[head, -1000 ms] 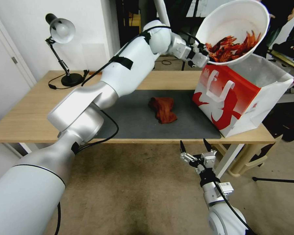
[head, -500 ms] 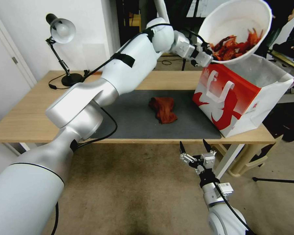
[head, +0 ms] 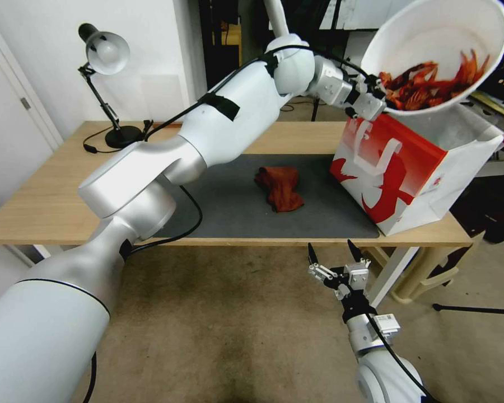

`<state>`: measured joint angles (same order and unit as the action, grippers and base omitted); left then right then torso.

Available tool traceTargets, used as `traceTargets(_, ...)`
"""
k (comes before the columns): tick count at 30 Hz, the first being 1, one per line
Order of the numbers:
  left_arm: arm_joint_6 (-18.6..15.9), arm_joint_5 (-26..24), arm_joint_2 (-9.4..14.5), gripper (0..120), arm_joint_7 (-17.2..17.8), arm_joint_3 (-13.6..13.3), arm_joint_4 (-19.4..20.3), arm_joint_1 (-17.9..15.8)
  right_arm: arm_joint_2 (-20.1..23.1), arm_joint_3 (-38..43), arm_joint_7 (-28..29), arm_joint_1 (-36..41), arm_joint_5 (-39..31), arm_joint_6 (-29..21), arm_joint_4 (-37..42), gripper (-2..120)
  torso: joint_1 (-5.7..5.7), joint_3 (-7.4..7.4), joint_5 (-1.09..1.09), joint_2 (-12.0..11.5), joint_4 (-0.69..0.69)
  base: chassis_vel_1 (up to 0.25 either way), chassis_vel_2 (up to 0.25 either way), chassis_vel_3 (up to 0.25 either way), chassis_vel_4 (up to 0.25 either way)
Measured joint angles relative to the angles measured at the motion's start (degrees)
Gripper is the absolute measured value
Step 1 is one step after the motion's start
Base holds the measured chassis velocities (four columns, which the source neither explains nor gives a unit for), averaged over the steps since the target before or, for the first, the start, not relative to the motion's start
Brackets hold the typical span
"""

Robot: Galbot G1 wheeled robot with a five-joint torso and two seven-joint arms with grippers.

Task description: Sweep shrimp from table into container with towel, then put container into takeout bag.

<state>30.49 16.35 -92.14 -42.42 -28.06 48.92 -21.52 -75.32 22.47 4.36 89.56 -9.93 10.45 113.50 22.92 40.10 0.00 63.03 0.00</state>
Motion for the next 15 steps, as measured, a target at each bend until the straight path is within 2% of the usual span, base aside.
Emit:
traceTargets(6,-0.46,-0.53,0.01,0,1.19,-1.62,0.21,0.41,0.27,0.12,0.0,-0.1,0.01,-0.01,0.01,100,0.0,0.01,0.0,0.0,0.0,0.0,0.0,0.0,0.0)
traceTargets(15,-0.1,-0.64,0.0,0,0.02,-3.13,0.81,0.95,0.39,0.26,0.08,-0.24,-0.08,-0.15,0.14,100,0.0,0.01,0.0,0.0,0.0,0.0,0.0,0.0,0.0)
